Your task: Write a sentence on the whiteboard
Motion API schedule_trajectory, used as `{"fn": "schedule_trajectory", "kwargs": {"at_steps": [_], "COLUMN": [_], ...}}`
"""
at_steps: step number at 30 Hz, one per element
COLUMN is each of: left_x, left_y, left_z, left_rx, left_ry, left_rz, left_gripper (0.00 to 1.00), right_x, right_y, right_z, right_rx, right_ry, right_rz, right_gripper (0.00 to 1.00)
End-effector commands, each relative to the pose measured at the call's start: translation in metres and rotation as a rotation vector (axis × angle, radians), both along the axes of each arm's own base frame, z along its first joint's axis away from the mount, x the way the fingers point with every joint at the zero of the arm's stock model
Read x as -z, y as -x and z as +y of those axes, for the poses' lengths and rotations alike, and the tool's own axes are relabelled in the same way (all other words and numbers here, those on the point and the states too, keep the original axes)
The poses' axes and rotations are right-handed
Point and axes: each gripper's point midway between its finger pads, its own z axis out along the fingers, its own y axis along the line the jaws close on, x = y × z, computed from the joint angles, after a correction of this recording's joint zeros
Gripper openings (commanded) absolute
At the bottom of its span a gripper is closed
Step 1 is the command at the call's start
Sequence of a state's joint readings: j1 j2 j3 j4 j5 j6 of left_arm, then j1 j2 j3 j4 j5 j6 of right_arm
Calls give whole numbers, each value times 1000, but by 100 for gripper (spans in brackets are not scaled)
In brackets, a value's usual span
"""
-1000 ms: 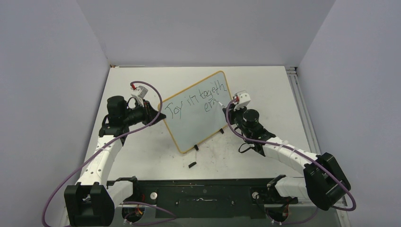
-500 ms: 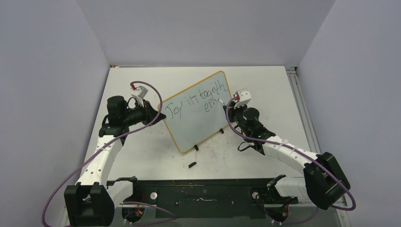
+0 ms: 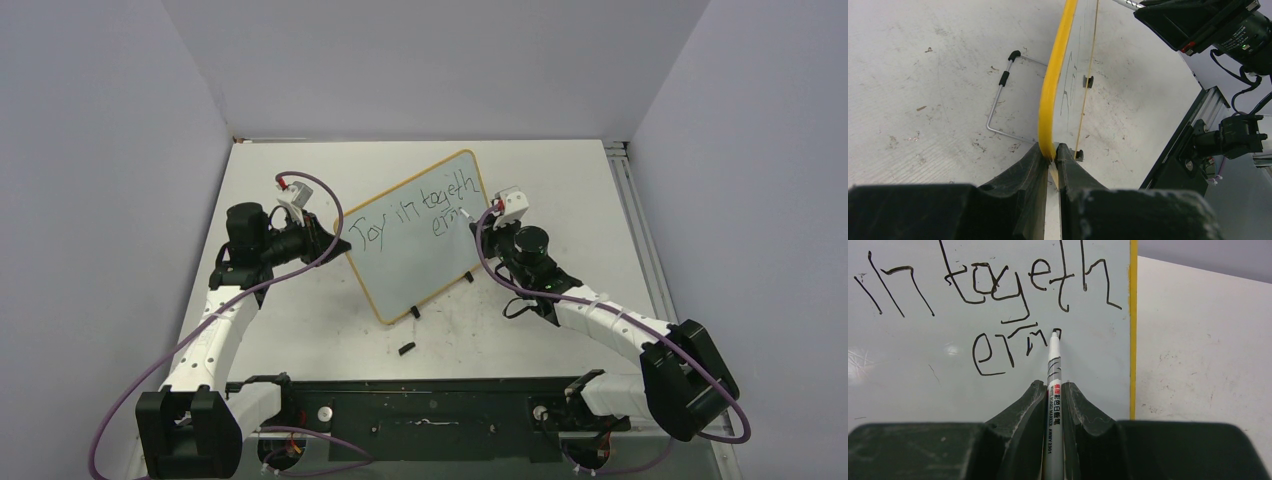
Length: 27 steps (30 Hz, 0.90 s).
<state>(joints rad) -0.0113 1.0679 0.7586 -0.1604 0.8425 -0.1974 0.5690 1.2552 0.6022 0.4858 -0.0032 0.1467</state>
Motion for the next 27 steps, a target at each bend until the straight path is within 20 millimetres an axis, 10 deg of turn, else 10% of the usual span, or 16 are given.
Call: {"fn": "schedule_trajectory", "kwargs": {"at_steps": [1,27], "left_x": [0,0], "left_y": [-1,0], "left_z": [1,0], "left_rx": [5,8], "left_ry": [-18,-16], "left_rz": [-17,-16], "left_gripper": [0,0], "right_x": [-17,11], "right_y": [-1,8], "right_z": [10,-13], "right_rx": [-37,62], "right_ry": [-35,1], "right_rz": [-48,28], "right_gripper": [5,5]}}
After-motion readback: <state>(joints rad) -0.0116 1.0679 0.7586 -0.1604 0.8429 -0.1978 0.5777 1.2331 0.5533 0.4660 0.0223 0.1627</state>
